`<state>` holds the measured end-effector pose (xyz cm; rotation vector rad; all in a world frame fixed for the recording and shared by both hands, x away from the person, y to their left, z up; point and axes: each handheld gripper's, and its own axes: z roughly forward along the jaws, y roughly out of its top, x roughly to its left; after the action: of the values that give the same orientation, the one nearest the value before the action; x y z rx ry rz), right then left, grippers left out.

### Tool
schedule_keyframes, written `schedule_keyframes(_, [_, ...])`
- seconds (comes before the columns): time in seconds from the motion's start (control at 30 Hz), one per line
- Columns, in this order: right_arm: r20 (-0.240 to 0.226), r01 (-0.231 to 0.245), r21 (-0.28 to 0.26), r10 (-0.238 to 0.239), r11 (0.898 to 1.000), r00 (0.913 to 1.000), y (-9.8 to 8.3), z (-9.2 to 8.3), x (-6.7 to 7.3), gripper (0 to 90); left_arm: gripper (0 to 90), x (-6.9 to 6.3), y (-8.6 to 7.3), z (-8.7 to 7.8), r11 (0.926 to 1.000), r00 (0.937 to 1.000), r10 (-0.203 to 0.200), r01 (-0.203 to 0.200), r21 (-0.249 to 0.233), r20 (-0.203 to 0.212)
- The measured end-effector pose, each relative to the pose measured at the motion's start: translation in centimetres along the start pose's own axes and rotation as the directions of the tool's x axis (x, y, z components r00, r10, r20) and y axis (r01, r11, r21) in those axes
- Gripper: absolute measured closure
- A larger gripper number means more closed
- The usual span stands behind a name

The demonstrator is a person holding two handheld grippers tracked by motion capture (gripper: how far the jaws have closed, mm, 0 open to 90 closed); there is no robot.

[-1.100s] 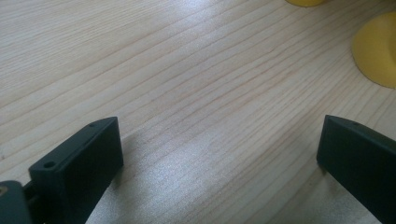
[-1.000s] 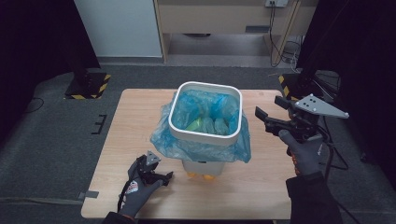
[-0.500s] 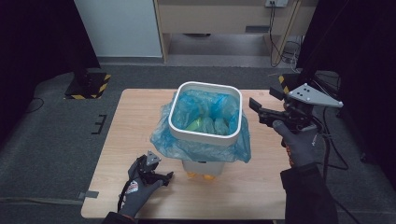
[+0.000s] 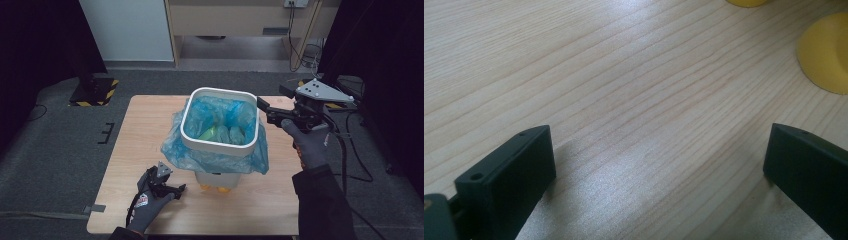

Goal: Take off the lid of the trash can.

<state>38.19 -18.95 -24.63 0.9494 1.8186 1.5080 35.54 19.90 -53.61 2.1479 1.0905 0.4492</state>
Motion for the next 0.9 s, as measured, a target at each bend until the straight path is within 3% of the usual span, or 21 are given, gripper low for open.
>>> schedule_keyframes(0.3, [-0.014,0.018,0.0,-0.018,1.0,0.9997,0.9,1.0,0.8,20.4,0.0,-0.1,0.1,0.1,1.0,1.0,-0.001,0.001,0.001,0.0])
schedule_keyframes(0.4, [-0.037,-0.003,-0.006,0.003,1.0,0.9993,1.0,1.3,1.0,20.5,0.0,-0.1,0.1,0.1,1.0,1.0,-0.001,0.001,0.0,0.001])
schedule_keyframes(0.9, [-0.048,-0.024,-0.01,0.024,1.0,0.9986,1.2,2.6,0.7,20.4,0.0,-0.1,0.1,0.1,1.0,1.0,-0.001,0.001,0.001,0.001])
